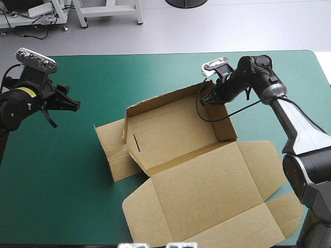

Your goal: Fold the box

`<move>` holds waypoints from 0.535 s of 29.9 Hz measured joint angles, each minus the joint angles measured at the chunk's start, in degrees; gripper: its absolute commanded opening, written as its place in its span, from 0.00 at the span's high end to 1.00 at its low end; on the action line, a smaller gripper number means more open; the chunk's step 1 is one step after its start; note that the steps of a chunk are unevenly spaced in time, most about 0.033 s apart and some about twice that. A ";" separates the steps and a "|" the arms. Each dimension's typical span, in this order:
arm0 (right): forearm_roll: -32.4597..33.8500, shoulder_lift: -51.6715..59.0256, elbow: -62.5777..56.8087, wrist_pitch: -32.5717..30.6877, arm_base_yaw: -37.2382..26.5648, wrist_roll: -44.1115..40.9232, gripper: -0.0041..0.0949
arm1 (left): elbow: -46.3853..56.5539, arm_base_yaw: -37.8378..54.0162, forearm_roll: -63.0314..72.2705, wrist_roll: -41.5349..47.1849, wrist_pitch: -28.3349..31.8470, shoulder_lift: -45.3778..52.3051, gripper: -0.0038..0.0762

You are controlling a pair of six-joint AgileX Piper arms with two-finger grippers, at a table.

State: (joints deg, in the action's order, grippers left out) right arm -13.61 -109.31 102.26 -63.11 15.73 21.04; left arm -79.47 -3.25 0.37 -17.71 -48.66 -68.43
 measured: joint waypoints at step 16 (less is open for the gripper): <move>2.18 -1.75 5.17 -7.43 0.06 -0.18 0.26 | 0.00 0.00 1.55 -1.06 0.00 -0.23 0.52</move>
State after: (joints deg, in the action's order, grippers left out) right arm -11.43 -111.06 107.43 -70.54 15.79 20.86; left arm -79.47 -3.25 1.92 -18.77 -48.66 -68.66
